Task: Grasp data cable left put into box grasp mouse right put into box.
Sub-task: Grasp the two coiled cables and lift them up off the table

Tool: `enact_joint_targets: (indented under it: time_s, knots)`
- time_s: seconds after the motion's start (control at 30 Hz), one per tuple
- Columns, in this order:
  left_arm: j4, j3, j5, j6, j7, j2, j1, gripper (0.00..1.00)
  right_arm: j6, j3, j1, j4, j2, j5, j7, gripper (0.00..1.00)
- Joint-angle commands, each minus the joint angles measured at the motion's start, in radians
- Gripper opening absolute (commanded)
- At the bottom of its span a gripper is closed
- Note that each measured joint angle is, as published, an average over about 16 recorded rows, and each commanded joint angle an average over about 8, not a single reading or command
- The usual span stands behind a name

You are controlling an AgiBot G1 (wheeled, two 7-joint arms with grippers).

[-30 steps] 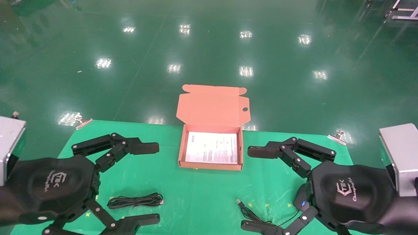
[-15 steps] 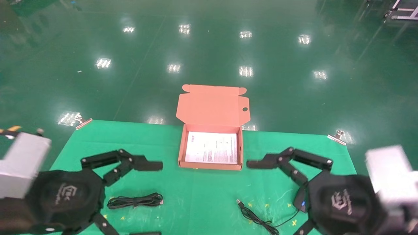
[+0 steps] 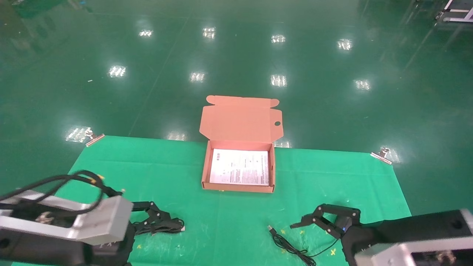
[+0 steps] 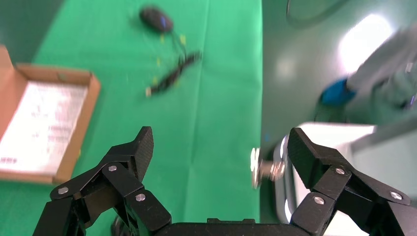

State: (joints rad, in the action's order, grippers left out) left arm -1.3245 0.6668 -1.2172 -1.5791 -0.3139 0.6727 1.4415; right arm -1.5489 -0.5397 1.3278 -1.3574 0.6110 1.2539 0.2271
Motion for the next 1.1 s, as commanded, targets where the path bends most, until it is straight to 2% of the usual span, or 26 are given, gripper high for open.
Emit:
enact_joint_targets:
  time_s: [0.03,0.27,0.47,0.67,0.77,0.93,1.1]
  knots:
    - [-0.002,0.056,-0.053,0.000,0.000,0.009,0.044,1.00,0.005,-0.036,0.027,-0.002,0.004,0.056,0.057,1.00]
    - [-0.002,0.220,-0.255,0.013,0.023,0.081,0.137,1.00,0.048,-0.116,0.047,-0.003,0.053,0.212,0.168,1.00]
    - [-0.001,0.311,-0.400,0.046,0.005,0.127,0.152,1.00,0.103,-0.159,0.033,-0.001,0.094,0.324,0.173,1.00]
    - [0.019,0.347,-0.500,0.115,-0.060,0.162,0.121,1.00,0.172,-0.193,0.005,0.003,0.133,0.438,0.103,1.00]
    - [0.053,0.356,-0.537,0.152,-0.098,0.183,0.103,1.00,0.203,-0.200,-0.011,0.009,0.149,0.475,0.034,1.00]
    - [0.154,0.363,-0.582,0.211,-0.146,0.225,0.085,1.00,0.247,-0.206,-0.033,0.023,0.176,0.525,-0.089,1.00]
    - [0.269,0.363,-0.609,0.267,-0.160,0.269,0.080,1.00,0.281,-0.219,-0.049,0.061,0.208,0.576,-0.165,1.00]
